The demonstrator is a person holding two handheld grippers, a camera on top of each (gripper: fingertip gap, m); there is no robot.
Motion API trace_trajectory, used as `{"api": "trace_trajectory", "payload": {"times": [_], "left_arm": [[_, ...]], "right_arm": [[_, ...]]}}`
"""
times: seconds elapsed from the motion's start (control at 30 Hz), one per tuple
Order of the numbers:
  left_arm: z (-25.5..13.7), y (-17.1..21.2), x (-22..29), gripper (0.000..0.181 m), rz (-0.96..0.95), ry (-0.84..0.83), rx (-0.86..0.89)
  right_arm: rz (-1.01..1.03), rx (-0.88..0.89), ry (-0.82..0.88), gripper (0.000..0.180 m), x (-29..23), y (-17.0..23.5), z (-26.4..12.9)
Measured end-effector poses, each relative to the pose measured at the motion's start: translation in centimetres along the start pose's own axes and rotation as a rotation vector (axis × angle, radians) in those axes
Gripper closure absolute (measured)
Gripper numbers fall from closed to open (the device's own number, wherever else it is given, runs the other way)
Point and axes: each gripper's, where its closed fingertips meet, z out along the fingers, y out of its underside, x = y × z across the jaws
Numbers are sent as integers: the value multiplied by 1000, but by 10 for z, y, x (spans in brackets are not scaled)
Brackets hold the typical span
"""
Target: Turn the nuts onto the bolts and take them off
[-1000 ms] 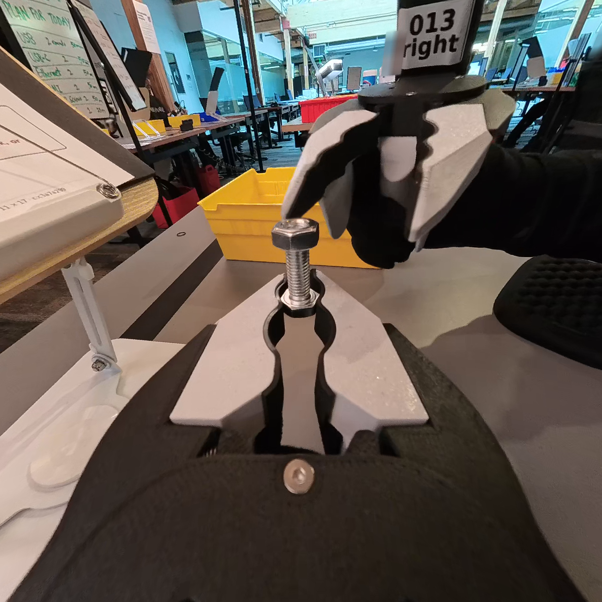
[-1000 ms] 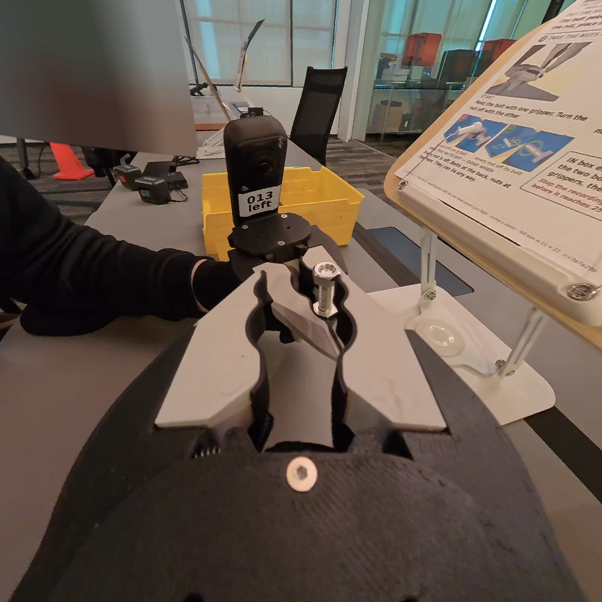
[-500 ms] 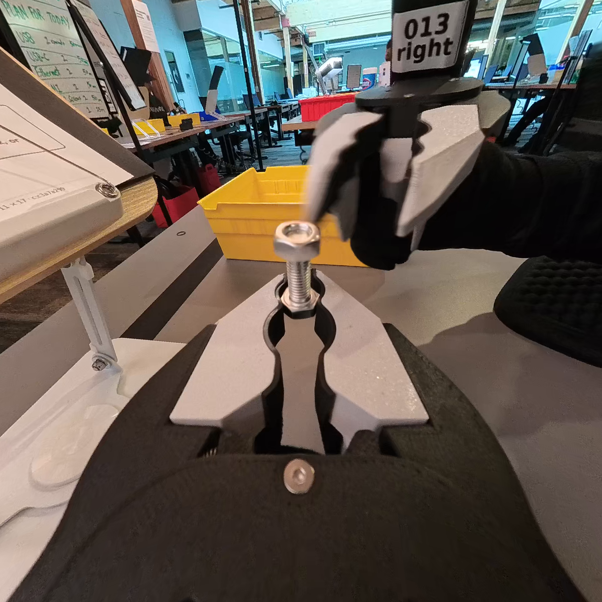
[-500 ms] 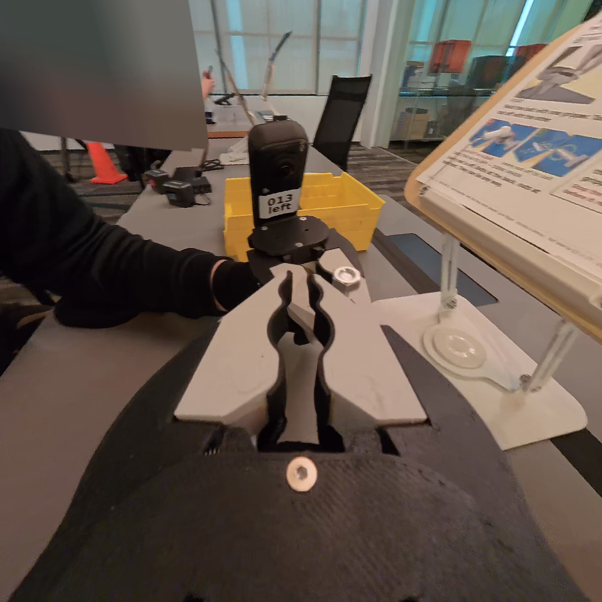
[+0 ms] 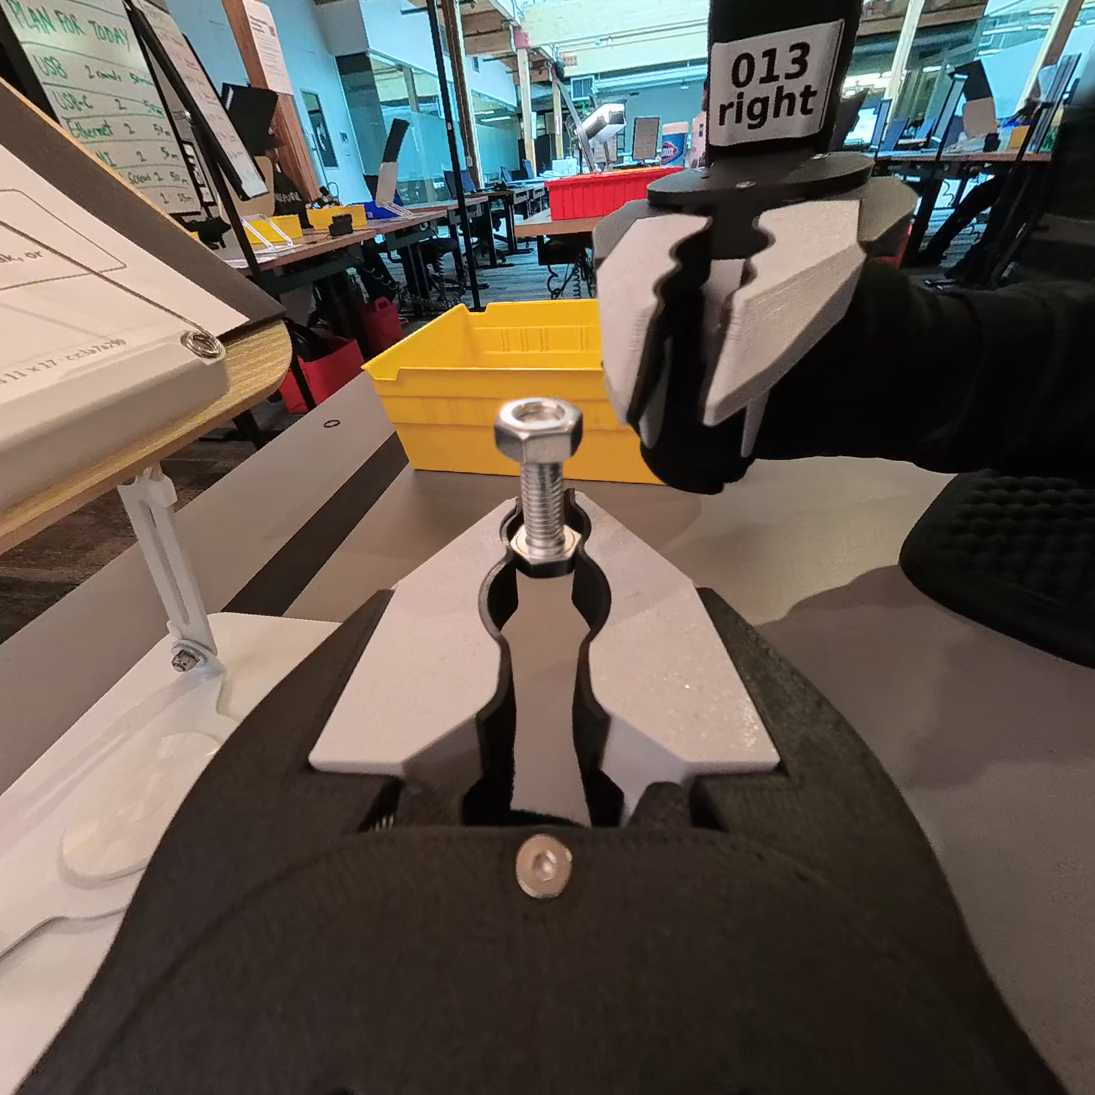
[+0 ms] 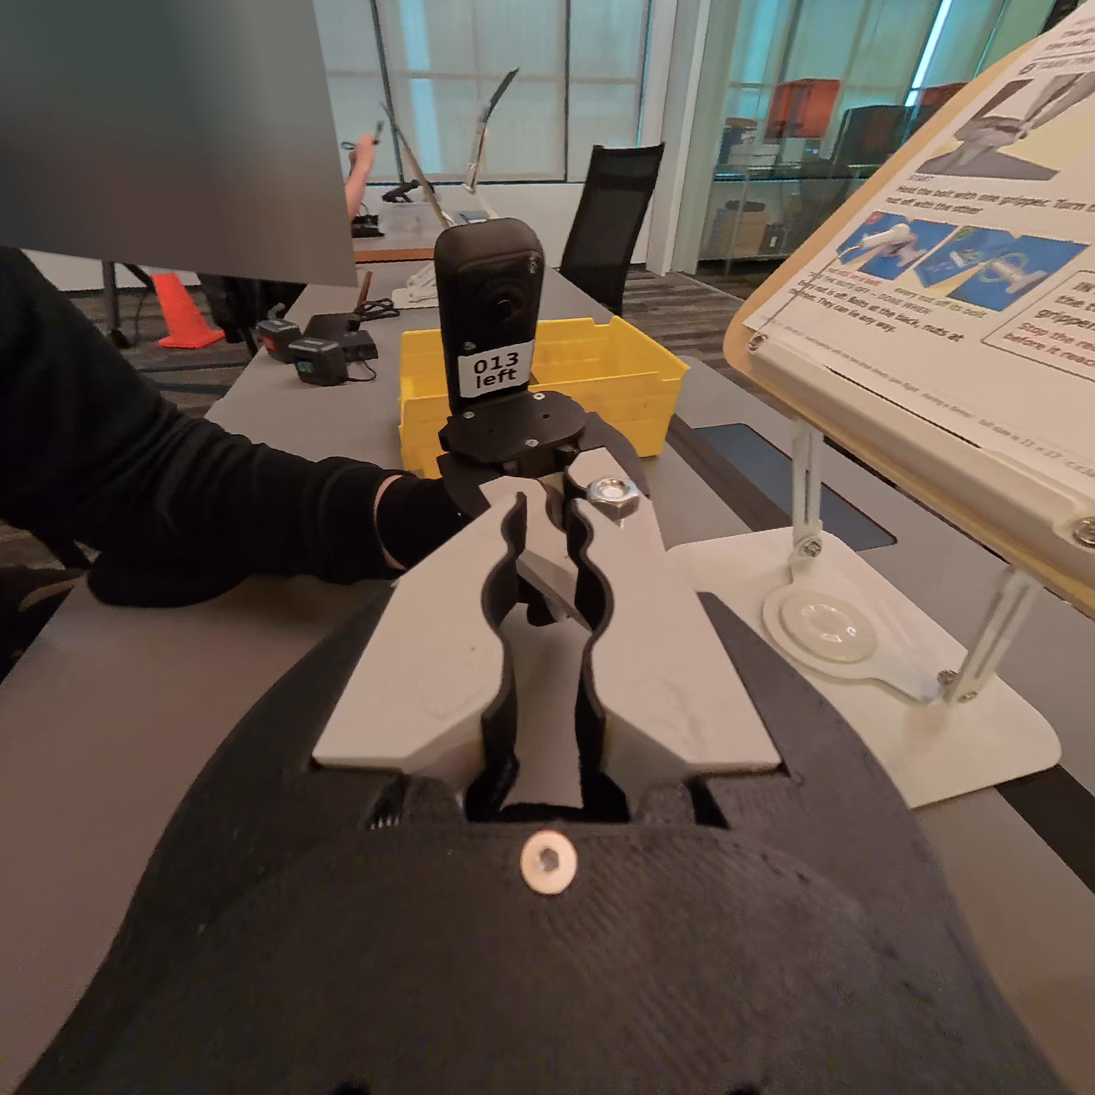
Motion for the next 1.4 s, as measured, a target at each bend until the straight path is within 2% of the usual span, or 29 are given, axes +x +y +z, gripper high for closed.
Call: {"api": "trace_trajectory", "payload": {"times": [0.17, 0.23, 0.33, 0.37, 0.4, 0.43, 0.5, 0.63, 0.7, 0.8, 0.87, 0.97, 1.07, 1.13, 1.2, 1.23, 1.27, 1.33, 1.4], "left_arm": [[0, 0, 1, 170, -1, 2, -1], [0, 0, 1, 170, -1, 3, -2], [1, 1, 1, 170, 0, 5, -5], [1, 1, 1, 170, 0, 4, -5], [1, 0, 1, 170, -1, 4, -1], [0, 0, 0, 170, -3, 2, -2], [0, 1, 0, 170, -3, 2, -3], [1, 1, 1, 170, -1, 6, -3], [1, 1, 2, 170, 0, 6, -5], [1, 1, 1, 170, -2, 4, -4], [0, 1, 0, 170, -3, 2, -2], [0, 1, 0, 170, -4, 2, -2], [1, 1, 1, 170, -1, 4, -3], [1, 1, 1, 170, -2, 4, -3], [1, 1, 1, 170, -2, 3, -4], [0, 1, 0, 170, -3, 2, -3], [0, 1, 0, 170, -3, 2, -3], [0, 1, 0, 170, -4, 1, -3], [0, 1, 0, 170, -4, 3, -3]], "right_arm": [[8, 12, 73, 139, 14, -2, 0], [8, 5, 63, 139, 12, 0, 2], [-4, -5, 54, 147, 10, 1, 3], [-4, -3, 42, 156, 8, 1, 2], [-9, 5, 4, 179, 1, 0, 1], [-14, 10, -16, 177, -2, -1, -1], [-11, 3, 0, 174, 1, -1, -2], [-4, 19, 70, 143, 14, -3, -1], [2, 19, 77, 138, 16, -2, 1], [-1, 2, 47, 148, 10, 1, 3], [-5, 9, -15, 177, 0, -1, 2], [-4, 10, -6, 170, 1, -1, -1], [7, 28, 59, 145, 13, -3, -2], [8, 20, 74, 139, 16, -1, 0], [4, 16, 54, 142, 12, 0, 1], [-1, 8, 34, 152, 8, 1, 2], [-9, 3, 0, 173, 2, 2, 2], [-18, 9, -24, 175, -3, 0, 1], [-13, 17, 1, 167, 2, -1, -1]]}}
